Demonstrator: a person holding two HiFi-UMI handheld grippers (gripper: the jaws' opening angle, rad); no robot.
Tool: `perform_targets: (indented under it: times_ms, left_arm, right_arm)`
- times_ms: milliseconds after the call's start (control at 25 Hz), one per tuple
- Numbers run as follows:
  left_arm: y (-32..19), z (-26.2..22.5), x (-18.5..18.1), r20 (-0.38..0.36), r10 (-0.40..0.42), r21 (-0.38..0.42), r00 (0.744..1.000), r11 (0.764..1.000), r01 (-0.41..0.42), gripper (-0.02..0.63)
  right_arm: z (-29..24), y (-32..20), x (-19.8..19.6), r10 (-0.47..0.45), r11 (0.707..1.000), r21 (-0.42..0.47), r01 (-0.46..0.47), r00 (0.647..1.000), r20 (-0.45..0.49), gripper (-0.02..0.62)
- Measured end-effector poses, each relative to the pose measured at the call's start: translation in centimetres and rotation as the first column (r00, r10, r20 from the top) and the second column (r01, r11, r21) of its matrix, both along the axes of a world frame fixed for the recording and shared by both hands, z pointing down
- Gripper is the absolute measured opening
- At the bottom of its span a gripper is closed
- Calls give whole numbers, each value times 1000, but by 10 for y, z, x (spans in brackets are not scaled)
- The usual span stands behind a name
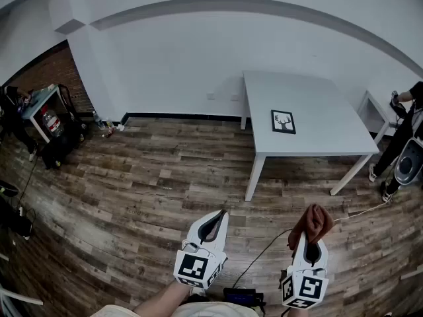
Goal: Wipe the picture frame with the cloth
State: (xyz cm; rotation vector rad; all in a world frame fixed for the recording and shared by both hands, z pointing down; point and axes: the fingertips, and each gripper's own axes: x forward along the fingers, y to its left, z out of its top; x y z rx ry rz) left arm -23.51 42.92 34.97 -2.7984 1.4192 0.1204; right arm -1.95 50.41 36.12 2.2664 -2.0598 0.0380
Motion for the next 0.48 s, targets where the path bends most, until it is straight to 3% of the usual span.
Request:
perform_targets:
  times_ms: [480]
  left_arm:
    - [2,1,21,2,8,-1,1000,1000,-8,0]
  right_arm:
    - [6,-2,14,-7,1000,-11,7,1000,14,58]
